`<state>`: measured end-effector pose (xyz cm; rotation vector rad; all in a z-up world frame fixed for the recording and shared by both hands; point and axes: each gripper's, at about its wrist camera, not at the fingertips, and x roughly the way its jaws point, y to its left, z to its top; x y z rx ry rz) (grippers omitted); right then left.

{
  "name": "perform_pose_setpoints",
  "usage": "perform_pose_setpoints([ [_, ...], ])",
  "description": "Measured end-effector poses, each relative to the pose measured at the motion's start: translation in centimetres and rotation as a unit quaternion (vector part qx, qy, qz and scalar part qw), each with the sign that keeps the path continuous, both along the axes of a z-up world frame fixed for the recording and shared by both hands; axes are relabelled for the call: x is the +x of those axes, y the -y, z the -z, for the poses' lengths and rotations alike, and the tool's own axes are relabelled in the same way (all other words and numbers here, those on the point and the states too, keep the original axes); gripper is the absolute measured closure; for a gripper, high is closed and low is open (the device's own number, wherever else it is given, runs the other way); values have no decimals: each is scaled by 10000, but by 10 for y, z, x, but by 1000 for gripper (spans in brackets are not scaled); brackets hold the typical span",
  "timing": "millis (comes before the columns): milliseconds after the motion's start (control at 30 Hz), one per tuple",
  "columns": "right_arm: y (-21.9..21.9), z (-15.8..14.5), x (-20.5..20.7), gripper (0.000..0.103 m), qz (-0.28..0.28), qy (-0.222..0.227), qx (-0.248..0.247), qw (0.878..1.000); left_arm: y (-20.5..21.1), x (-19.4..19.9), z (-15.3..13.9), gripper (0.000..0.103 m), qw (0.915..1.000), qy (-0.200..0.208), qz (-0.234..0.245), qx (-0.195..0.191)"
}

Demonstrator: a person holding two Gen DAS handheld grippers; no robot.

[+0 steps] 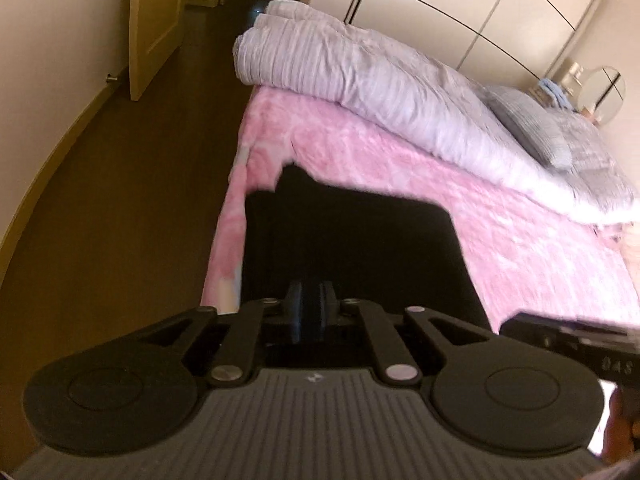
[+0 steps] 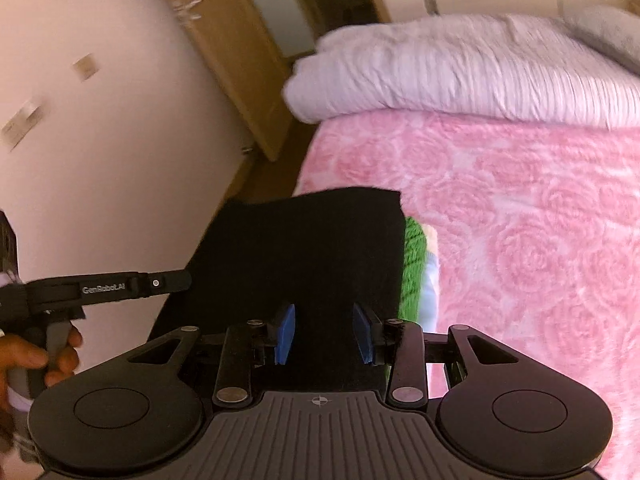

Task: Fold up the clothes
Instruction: 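Lower the black garment onto the green towel with both grippers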

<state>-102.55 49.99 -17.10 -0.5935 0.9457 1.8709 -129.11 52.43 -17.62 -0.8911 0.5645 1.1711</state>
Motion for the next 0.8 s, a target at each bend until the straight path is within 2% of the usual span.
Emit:
perform_pose_setpoints([
  [100,21,-4,-9,66,-422,316,52,9986,32,8,1,99,9998,-153,89,-109],
  [167,27,4,-20,66,-578,552,-8,9968,47,13,7,98,9993,-309,126,-151],
  [367,42,33,-55,66,-808,1517,61,9851,47,17,28,102,9975,-642,48,-286],
  [467,52,39,-64,64,-872,1792,250,9796,52,28,29,103,9954,-936,120,-136],
  [567,57,35,-58,64,-761,1676,295,9825,57,33,19,103,9938,-1103,51,-143],
  [633,61,24,-46,63,-581,1347,293,9887,63,32,5,99,9935,-1127,-20,-132],
  [700,67,11,-33,63,-379,932,274,9946,73,34,-13,84,9929,-1181,-111,-82],
  [800,83,-12,-20,60,-219,794,551,9951,94,40,-41,77,9911,-1315,-166,122],
])
